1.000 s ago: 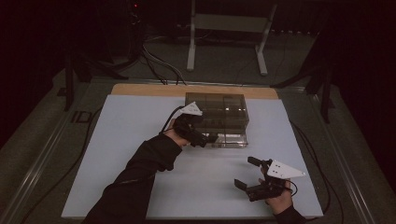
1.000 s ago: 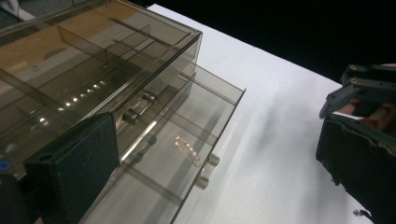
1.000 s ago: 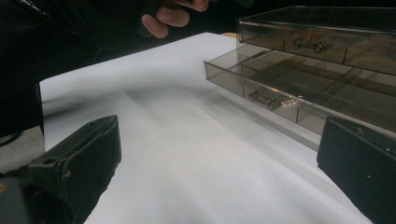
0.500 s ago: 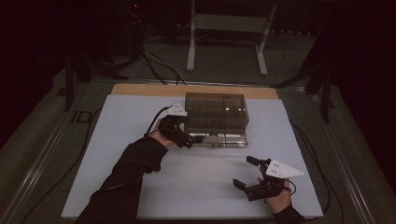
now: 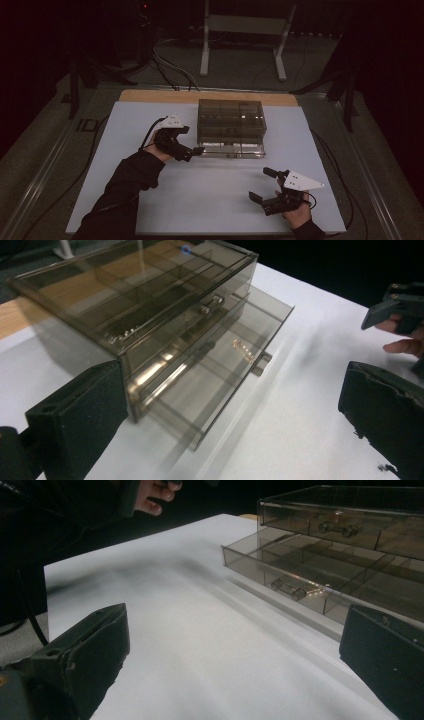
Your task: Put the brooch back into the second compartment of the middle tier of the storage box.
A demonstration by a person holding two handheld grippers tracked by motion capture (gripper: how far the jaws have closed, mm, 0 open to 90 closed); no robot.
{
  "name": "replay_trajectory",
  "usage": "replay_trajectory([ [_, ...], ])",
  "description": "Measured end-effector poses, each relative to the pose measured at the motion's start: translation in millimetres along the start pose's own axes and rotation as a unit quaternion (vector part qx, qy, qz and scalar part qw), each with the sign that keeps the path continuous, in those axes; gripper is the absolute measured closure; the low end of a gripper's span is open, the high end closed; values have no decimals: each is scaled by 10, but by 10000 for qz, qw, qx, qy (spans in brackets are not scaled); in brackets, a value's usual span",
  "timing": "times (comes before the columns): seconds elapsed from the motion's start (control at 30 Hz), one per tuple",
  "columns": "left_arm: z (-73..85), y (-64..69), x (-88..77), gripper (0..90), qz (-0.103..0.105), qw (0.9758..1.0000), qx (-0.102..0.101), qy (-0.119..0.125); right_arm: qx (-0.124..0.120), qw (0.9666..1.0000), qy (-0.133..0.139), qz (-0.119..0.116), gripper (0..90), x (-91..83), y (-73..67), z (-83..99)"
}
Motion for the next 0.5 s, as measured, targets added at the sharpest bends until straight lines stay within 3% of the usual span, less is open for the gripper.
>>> replay_trajectory([
  [0.3, 212, -48, -205, 1, -130, 9999, -77, 9, -16, 10000, -31, 13, 0, 4, 4, 11],
  [0.5, 316, -73, -340, 1, -247, 9994, -156, 210, 5, 10000, -40, 11, 0, 6, 3, 12],
])
Point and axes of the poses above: each handheld gripper's, and its own axes: x roughly forward along the jaws, z roughly out of its underside, y roughly to its right, the point moved 10 cm from there along x, roughly forward along the jaws, and after that the axes turned 9 degrees about z, right-handed, at the moved point
